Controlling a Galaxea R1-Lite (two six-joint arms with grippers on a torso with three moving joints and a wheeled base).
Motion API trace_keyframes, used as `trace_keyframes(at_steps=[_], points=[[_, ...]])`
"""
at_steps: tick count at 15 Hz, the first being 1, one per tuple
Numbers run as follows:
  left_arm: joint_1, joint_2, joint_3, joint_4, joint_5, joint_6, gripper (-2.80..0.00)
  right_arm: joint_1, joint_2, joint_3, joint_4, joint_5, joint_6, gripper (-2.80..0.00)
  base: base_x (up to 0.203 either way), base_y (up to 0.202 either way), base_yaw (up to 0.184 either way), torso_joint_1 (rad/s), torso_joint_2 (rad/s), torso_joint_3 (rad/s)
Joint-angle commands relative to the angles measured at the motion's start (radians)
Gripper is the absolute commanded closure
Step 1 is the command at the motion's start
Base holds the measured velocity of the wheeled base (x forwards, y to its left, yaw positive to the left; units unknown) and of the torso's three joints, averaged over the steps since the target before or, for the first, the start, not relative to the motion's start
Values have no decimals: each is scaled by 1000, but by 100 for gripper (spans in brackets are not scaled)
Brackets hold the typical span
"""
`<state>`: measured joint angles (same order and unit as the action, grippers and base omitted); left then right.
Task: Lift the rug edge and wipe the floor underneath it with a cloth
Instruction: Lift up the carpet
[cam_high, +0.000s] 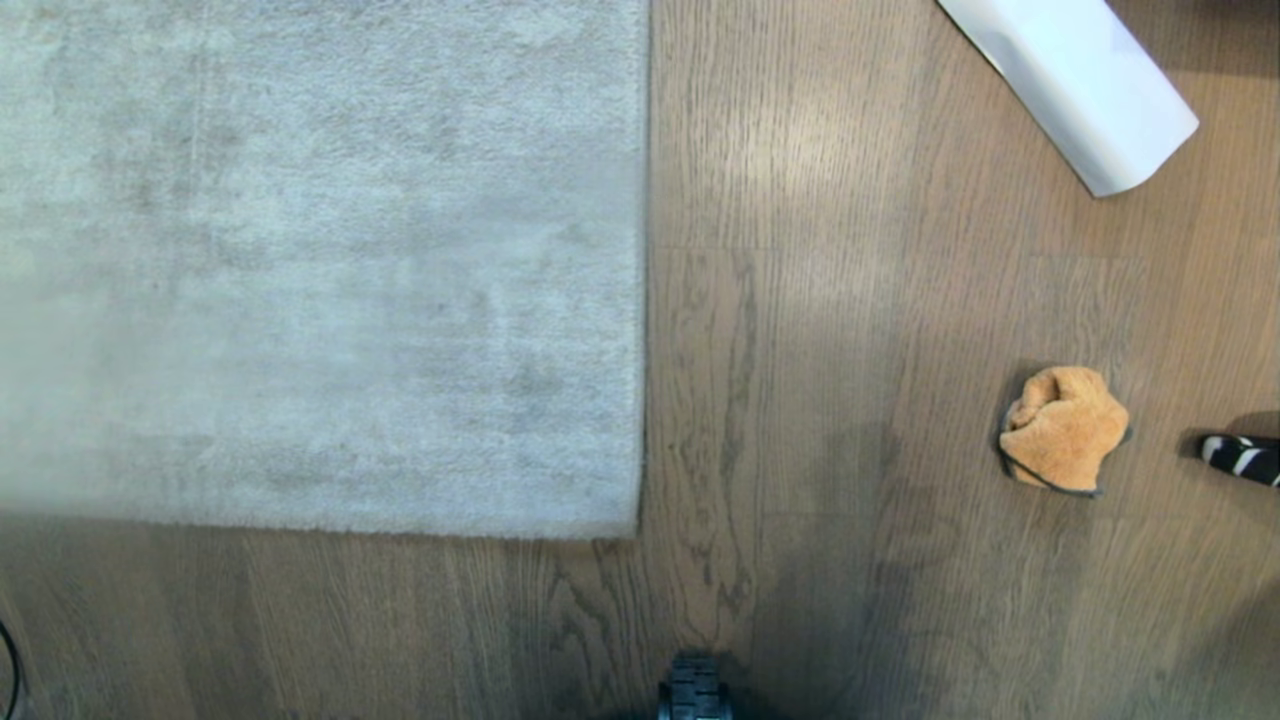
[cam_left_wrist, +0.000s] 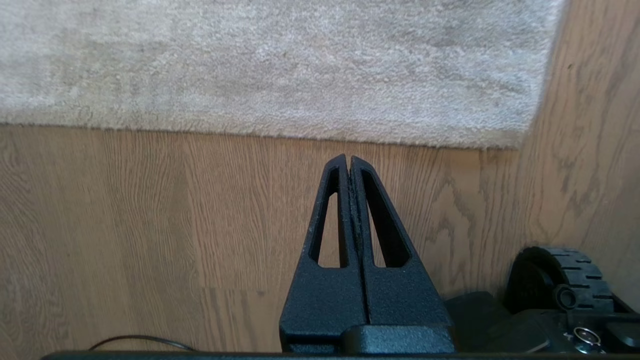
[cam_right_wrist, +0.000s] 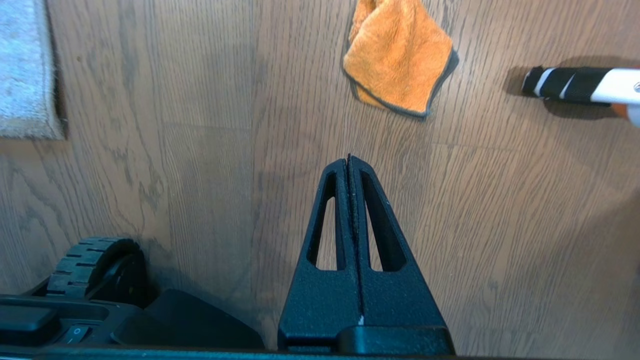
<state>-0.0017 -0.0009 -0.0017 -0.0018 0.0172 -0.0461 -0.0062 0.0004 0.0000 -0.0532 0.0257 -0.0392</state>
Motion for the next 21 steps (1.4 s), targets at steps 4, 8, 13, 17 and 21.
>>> trace_keyframes(at_steps=[4,8,13,17,21], points=[[0,1,0,0,0,-5,0,0,0,0,0,0,-1,0,0,0,0,4,-1,-119],[0,1,0,0,0,-6,0,0,0,0,0,0,-1,0,0,0,0,1,1,-6],[0,1,0,0,0,-5,0,0,0,0,0,1,-1,0,0,0,0,0,0,0],[0,1,0,2,0,-1,0,0,1,0,0,0,-1,0,0,0,0,0,0,0],[0,1,0,2,0,-1,0,0,0,0,0,0,-1,0,0,0,0,0,0,0]])
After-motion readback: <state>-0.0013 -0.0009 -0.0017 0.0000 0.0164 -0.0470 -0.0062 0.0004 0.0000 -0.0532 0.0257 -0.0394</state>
